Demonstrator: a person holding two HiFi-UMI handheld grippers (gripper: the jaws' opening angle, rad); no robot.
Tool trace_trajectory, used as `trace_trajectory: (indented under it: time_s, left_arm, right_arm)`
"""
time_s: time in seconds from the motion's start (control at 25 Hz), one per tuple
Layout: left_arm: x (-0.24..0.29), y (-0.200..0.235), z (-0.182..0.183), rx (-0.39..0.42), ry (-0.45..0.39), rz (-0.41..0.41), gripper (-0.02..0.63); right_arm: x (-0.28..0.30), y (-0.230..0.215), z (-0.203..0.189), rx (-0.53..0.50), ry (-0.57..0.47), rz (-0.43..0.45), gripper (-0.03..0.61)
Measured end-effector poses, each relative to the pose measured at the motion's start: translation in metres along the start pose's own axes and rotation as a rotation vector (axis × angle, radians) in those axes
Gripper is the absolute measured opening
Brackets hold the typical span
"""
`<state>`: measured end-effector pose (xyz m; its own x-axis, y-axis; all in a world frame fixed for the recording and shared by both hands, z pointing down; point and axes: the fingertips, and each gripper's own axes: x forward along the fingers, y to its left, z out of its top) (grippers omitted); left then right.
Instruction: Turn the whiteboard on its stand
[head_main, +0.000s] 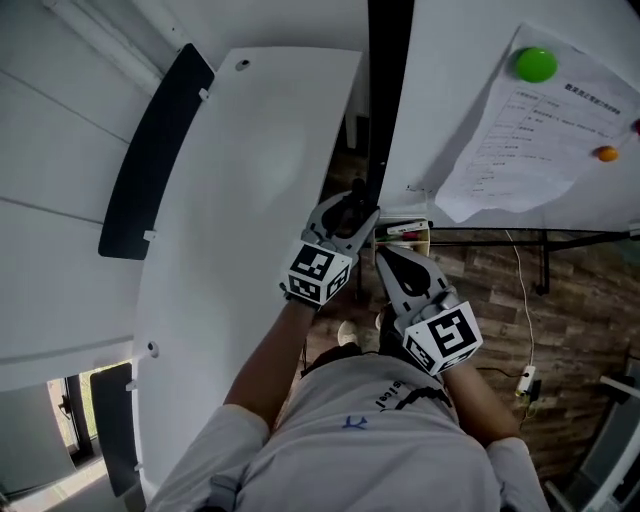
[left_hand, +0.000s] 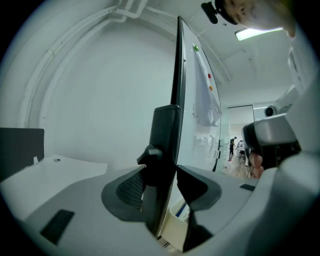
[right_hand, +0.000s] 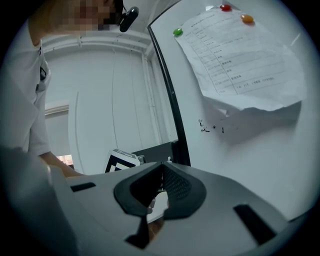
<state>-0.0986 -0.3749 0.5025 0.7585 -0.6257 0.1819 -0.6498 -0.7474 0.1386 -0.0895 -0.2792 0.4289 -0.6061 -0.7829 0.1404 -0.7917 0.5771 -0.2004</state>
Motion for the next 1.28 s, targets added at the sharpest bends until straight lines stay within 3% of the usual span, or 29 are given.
trace_trajectory:
  time_s: [0.16, 0.44, 0.72, 1.28]
  left_arm:
    - [0.01, 0.005, 0.001, 0.018, -0.007, -0.065, 0.199]
    - [0.006, 0.001, -0.003, 0.004, 0.009, -0.066, 0.193]
    - [0.0, -0.005, -0.006, -0.01, 0.02, -0.032, 0.193]
    - [-0.031, -0.016, 0.001, -0.06, 0.021, 0.143, 0.193]
  right_arm:
    - [0.001, -0.003, -0.003, 0.003, -0.026, -0.147, 0.014]
    - [-0.01, 0.0, -0.005, 0.022, -0.015, -0.223, 0.013]
    - [-0.018, 0.006, -0.007, 0.02, 0.004, -0.187, 0.013]
    - [-0.075, 0.021, -0.009, 0.032, 0.021, -0.068, 0.014]
